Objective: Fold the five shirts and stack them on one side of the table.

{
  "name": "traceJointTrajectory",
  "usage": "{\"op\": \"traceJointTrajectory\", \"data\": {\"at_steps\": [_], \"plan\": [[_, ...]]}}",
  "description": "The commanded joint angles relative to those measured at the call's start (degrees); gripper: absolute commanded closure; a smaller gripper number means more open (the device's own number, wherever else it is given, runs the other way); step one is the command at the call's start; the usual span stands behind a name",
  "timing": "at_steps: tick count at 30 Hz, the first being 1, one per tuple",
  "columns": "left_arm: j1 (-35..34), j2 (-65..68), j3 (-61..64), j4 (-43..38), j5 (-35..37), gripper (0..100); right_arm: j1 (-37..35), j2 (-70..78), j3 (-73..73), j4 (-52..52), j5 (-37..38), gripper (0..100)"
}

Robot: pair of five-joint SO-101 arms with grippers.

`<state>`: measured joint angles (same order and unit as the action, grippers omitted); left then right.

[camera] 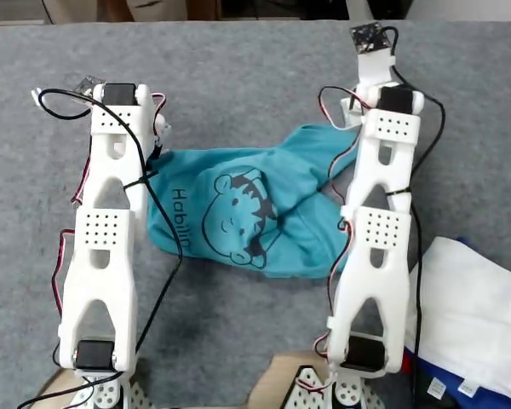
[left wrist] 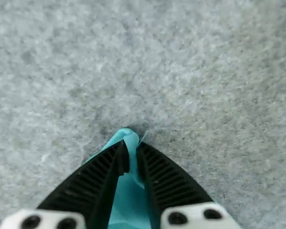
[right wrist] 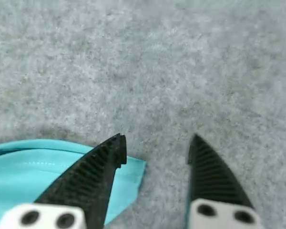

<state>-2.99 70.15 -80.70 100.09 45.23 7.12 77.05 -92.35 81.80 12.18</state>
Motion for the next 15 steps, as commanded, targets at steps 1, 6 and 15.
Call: {"op": "traceJointTrajectory", "data": {"at_steps": [1,6,15], "plan": [[0.0,-0.75,-2.73,0.62,0.53,96,1.71,-3.65,-2.59,0.97,0.26,89.6],[-1.49,-0.13,-2.46,0.62,0.26,96,-0.84,-5.14,2.42,1.76,0.53,84.0],[-1.93,3.65,-2.73,-1.41,0.18,96,-2.07,-3.91,5.05,4.75,-1.93,77.8]]}}
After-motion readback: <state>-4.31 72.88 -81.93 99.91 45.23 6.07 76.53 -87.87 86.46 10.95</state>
